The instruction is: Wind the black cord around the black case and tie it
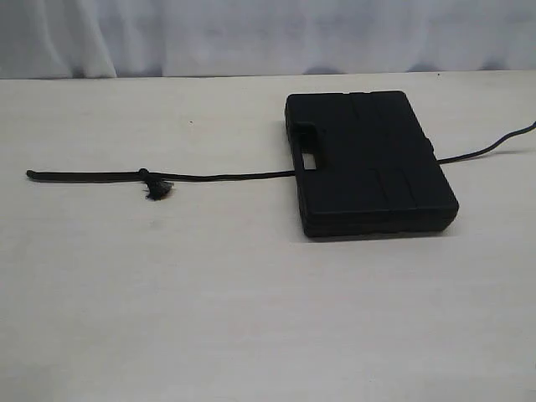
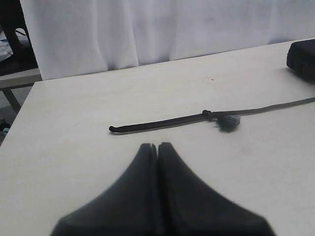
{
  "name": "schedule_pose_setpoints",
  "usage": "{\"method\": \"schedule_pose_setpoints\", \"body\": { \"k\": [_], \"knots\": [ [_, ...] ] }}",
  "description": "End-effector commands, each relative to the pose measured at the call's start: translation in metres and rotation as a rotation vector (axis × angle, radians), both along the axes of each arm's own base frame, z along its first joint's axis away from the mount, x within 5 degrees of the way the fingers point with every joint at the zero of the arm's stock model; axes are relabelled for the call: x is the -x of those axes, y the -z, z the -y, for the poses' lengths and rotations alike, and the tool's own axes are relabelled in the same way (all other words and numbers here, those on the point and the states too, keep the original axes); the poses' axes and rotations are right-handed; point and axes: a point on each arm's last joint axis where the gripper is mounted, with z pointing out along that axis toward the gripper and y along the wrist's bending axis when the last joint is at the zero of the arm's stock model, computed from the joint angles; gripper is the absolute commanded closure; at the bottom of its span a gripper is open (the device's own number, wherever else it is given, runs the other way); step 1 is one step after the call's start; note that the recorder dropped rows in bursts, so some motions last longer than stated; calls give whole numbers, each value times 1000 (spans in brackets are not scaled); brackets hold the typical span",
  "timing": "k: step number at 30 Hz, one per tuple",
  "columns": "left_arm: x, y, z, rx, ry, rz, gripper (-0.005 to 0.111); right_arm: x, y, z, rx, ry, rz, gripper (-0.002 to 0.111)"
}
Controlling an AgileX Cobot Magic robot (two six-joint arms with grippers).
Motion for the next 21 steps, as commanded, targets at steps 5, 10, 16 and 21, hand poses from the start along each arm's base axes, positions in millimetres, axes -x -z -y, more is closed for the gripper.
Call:
{"method": "schedule_pose_setpoints", "body": {
  "k": [5,10,16,21],
  "knots": [
    [0,0,0,9,-2,11,107,5,-49,0,-42,-6,547,104],
    [0,0,0,9,-2,11,107,23,-78,1,-257,-65,907,104],
    [0,0,0,9,-2,11,107,44,-97,2,-497,-199,1165,104],
    [0,0,0,9,-2,11,107,48,-132,3,-492,-173,1064,104]
  ]
}}
